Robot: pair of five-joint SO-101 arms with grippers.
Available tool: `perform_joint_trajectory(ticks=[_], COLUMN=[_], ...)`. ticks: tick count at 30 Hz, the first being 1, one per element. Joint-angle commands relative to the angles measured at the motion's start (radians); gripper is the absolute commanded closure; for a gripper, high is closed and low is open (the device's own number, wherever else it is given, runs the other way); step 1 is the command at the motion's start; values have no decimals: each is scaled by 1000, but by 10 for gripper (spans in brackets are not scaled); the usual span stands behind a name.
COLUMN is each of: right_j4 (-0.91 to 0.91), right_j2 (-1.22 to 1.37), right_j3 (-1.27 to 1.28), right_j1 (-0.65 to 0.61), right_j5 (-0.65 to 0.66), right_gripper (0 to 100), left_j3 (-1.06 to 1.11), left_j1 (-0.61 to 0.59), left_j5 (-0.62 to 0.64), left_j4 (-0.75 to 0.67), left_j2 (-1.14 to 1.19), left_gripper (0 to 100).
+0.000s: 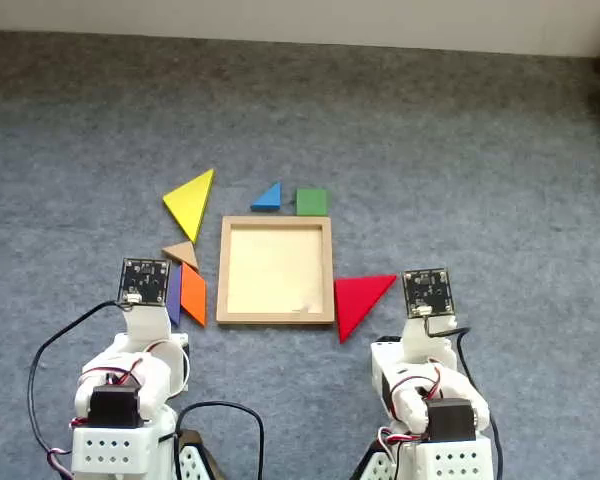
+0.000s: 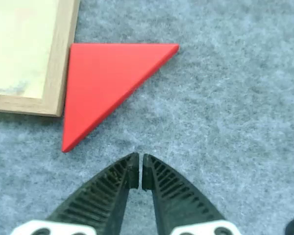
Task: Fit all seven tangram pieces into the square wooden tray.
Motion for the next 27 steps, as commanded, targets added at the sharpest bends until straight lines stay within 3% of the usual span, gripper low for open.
perform_joint_trajectory(ticks=[1, 27], right_j4=[5, 5], right_j2=[-12, -12], right_j3=[107, 107], right_j1=[10, 10], right_j5=[0, 0], right_gripper=[969, 969], left_j3=[19, 19], left_j1=[-15, -15], left_j5=[-6, -6], left_j4=[5, 5], left_j2=[-13, -13], left_gripper=[993, 993])
